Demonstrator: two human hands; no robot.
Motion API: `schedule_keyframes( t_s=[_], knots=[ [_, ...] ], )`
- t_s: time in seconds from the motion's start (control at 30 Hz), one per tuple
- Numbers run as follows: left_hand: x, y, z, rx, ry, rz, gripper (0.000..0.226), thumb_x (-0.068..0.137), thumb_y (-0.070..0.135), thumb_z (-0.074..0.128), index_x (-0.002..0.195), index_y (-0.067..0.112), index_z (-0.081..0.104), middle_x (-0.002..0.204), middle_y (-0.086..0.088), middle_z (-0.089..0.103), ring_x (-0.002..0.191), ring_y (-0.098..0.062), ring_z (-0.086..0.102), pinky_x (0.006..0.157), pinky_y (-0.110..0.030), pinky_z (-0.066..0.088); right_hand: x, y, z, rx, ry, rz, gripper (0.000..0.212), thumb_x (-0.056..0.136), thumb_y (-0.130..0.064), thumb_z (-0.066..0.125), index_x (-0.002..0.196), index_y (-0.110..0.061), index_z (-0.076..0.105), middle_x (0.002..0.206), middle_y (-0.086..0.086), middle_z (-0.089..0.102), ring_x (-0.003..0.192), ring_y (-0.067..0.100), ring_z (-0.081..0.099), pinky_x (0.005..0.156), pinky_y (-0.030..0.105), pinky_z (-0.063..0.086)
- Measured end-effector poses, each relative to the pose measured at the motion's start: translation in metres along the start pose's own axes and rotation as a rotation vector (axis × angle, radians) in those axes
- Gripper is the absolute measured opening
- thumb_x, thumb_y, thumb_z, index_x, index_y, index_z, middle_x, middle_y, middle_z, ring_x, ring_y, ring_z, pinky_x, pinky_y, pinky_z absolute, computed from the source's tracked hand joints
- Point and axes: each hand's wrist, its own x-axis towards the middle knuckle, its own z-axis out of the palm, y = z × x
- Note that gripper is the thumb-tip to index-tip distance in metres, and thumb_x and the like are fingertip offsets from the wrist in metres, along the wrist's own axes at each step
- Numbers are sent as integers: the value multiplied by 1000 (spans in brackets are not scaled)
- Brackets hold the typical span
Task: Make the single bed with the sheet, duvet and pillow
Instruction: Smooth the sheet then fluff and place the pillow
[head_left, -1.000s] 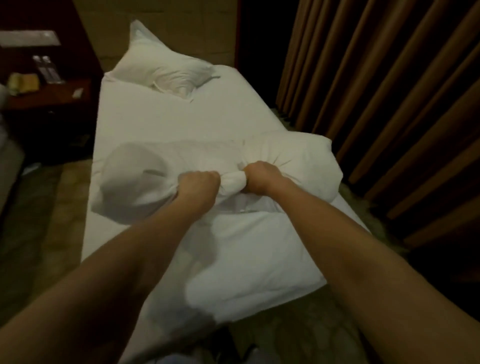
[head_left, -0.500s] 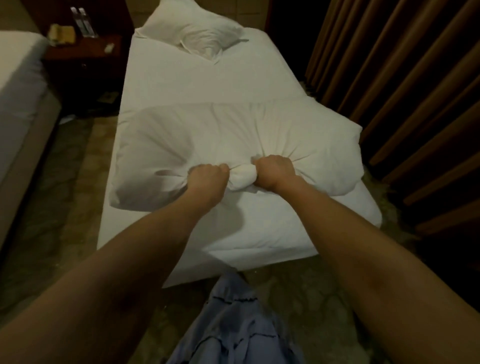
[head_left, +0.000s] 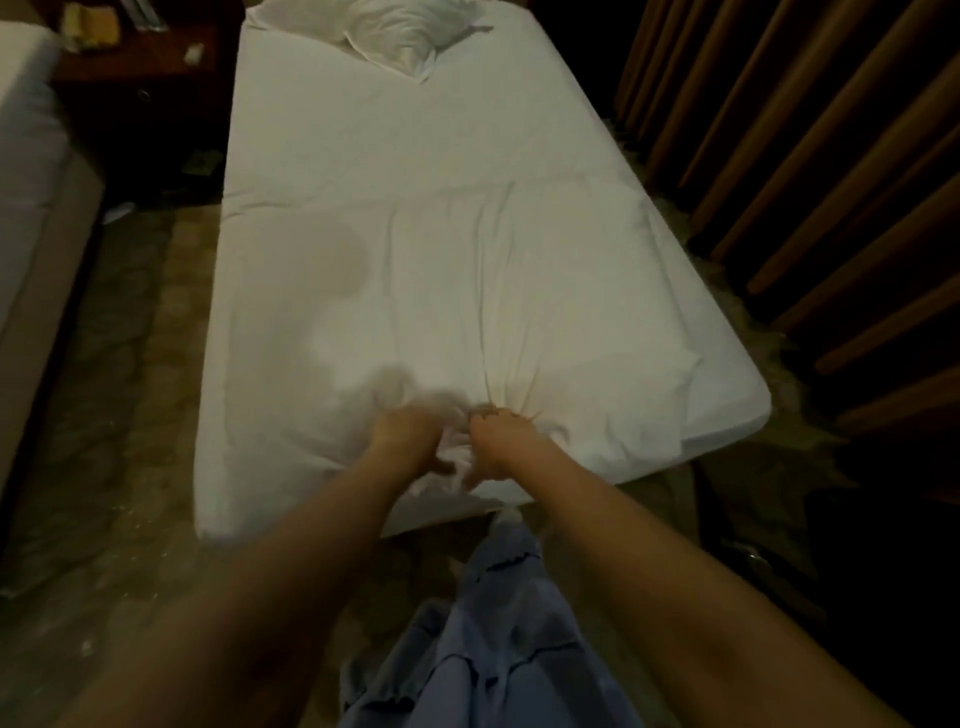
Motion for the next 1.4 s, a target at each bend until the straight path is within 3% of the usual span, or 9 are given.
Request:
schedule_keyframes(
  t_s=[0.1, 0.2, 0.3, 0.4, 0.67, 0.97, 1.17, 1.27, 1.4],
  knots=[
    [20, -11, -48, -115, 272, -33, 42, 97, 43, 42, 120, 10, 58, 122, -11, 60, 110, -28, 57, 88, -35, 45, 9, 16, -56, 292, 287, -95, 45, 92, -37, 55, 126, -8, 49, 126, 16, 53, 116, 33, 51, 92, 37, 41],
    [48, -23, -90, -256, 477, -164, 49, 99, 47, 28, 129, 11, 43, 132, -13, 47, 121, -30, 43, 94, -46, 39, 32, 52, -112, 57, 664, 102, 48, 97, -37, 39, 139, -13, 36, 142, 15, 37, 130, 34, 34, 105, 49, 26],
    [78, -17, -107, -257, 270, -275, 80, 88, 72, 23, 151, 25, 5, 156, -9, 8, 141, -37, 10, 101, -67, 24, 55, 81, -130, -113, 466, 190, 79, 89, -67, 33, 151, -29, 3, 158, 10, -5, 142, 43, -9, 102, 71, -8],
    [107, -8, -99, -343, 162, -224, 97, 72, 87, 28, 144, 44, -20, 154, 3, -27, 138, -44, -25, 94, -80, 4, 73, 108, -126, -110, 358, 194, 105, 72, -83, 42, 148, -37, -13, 156, 6, -23, 138, 46, -23, 93, 77, -12],
    [171, 8, -40, -345, 109, -207, 109, 65, 85, 46, 137, 52, -29, 147, 7, -42, 130, -46, -37, 87, -85, 1, 111, 157, -54, -46, 124, 249, 134, 58, -77, 65, 142, -35, -30, 148, 8, -39, 132, 47, -33, 86, 81, -9],
    [229, 37, 39, -324, -108, -266, 115, 62, 85, 50, 121, 52, -44, 136, 2, -54, 115, -48, -51, 83, -84, -8, 174, 166, 45, 38, 140, 315, 152, 38, -81, 69, 132, -38, -43, 146, 7, -42, 130, 48, -36, 86, 82, -16],
    [216, 33, 34, -304, -81, -262, 113, 62, 87, 46, 129, 51, -37, 143, 3, -47, 128, -48, -38, 87, -84, -1, 166, 162, 34, -13, 68, 289, 142, 56, -78, 64, 115, -35, -58, 124, 10, -64, 107, 45, -59, 79, 82, -22],
    [199, 23, 25, -290, 0, -219, 105, 68, 83, 45, 136, 51, -28, 150, 4, -37, 135, -45, -30, 89, -83, 1, 151, 160, 20, -18, 42, 265, 139, 59, -78, 62, 127, -32, -49, 133, 9, -56, 109, 44, -57, 76, 79, -25],
    [164, -3, 32, -294, 149, -225, 110, 53, 83, 59, 144, 45, 10, 158, -1, 14, 139, -41, 10, 82, -85, 6, 121, 161, 14, -63, 73, 230, 128, 64, -77, 59, 130, -27, -39, 140, 7, -46, 125, 44, -42, 82, 78, -23]
  ],
)
